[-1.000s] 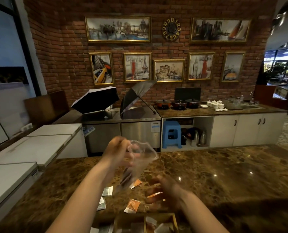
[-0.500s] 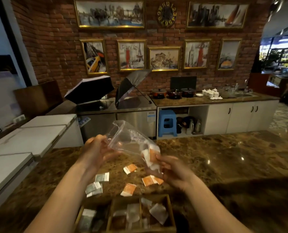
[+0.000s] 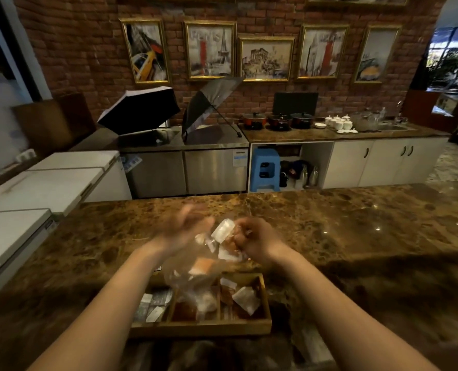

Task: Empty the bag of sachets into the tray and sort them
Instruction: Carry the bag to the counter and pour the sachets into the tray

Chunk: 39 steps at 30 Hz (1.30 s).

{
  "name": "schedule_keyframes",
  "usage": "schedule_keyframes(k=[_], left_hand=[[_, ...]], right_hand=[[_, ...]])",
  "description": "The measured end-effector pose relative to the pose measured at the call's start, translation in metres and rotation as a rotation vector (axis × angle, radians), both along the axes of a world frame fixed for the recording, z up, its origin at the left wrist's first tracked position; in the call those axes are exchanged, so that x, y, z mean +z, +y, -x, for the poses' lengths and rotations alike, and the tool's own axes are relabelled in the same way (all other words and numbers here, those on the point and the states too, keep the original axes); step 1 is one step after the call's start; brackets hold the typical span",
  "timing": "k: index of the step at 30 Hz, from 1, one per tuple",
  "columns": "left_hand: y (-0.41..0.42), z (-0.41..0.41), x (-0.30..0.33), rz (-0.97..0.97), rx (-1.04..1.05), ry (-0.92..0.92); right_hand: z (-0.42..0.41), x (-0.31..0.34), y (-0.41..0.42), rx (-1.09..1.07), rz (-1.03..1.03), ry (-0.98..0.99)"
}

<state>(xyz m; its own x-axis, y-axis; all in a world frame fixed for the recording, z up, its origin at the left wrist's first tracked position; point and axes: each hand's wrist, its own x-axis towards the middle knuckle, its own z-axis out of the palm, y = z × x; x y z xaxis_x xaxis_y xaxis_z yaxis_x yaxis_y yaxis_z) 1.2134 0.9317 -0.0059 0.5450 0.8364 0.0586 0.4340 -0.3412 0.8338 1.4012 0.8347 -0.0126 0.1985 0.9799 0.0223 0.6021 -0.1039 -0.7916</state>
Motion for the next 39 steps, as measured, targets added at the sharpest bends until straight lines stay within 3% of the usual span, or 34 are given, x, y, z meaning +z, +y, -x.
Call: schedule_keyframes(k=[2, 8, 16, 27, 31, 39], left_hand=[[0.001, -0.003, -0.014, -0.026, -0.104, 0.119], [0.008, 0.003, -0.026, -0.157, 0.014, 0.190], [0.005, 0.011, -0.027, -0.116, 0.104, -0.022], [0.001, -0.007, -0.028, -0.044, 0.057, 0.043], [-0.002, -0.024, -0.046, -0.029, 0.029, 0.096], [-0.005, -0.050, -0.046, -0.033, -0.012, 0.061]], right_hand=[[0.010, -0.002, 0.001, 0.094, -0.058, -0.148], [0.022, 0.004, 0.007, 0.190, -0.142, -0.397], [0.011, 0.016, 0.006, 0.145, -0.099, -0.450], [-0.008, 0.043, 0.002, 0.150, -0.013, -0.391], [-0.019, 0.028, -0.005, 0.108, 0.070, -0.450], [-0.042, 0.028, -0.011, 0.041, 0.045, -0.524]])
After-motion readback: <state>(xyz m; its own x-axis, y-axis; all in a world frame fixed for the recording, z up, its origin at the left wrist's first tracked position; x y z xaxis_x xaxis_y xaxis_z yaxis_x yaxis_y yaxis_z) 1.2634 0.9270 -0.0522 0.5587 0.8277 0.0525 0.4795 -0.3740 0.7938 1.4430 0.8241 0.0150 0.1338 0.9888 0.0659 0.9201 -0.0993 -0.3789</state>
